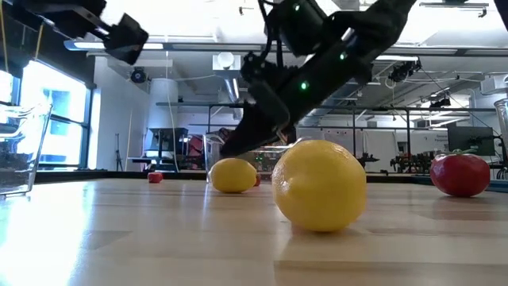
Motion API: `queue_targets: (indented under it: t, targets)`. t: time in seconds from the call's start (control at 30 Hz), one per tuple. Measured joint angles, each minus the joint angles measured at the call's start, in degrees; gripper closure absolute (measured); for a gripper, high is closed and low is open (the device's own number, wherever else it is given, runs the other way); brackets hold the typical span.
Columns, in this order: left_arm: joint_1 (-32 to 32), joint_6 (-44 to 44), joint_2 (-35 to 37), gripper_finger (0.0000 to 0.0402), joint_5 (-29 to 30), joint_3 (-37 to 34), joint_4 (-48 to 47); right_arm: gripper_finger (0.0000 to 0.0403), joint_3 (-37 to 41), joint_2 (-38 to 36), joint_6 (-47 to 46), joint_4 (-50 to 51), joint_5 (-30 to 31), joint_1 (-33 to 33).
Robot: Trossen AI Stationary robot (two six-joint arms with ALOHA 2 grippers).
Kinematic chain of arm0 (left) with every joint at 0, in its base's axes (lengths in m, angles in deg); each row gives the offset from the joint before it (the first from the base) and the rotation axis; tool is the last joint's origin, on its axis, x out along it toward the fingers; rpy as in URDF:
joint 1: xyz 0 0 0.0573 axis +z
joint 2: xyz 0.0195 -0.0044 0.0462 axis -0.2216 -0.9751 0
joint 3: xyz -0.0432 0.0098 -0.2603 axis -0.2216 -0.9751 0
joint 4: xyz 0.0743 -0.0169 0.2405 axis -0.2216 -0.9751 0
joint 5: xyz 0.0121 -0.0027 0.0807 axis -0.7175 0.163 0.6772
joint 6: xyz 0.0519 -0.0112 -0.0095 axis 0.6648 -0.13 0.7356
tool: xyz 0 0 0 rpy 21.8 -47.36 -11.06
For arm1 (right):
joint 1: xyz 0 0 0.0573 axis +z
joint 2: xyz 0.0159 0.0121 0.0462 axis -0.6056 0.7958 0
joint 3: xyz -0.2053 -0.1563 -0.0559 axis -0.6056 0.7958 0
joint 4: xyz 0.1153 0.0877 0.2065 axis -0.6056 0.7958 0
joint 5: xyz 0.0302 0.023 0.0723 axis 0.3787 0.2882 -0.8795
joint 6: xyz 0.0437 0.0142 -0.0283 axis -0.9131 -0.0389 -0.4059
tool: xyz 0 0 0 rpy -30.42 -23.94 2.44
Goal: Sort produce into baskets
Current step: Put the yellow lemon into the bottom right transparent bin
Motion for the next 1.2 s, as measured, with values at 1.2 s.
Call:
queue_targets:
  t: [1.2]
  targets:
    - [19.51, 3.1, -0.02, 0.0095, -1.9, -10.45, 28.06, 0.0242, 0.09, -25.13, -16.88, 34.04, 3.3, 11.12]
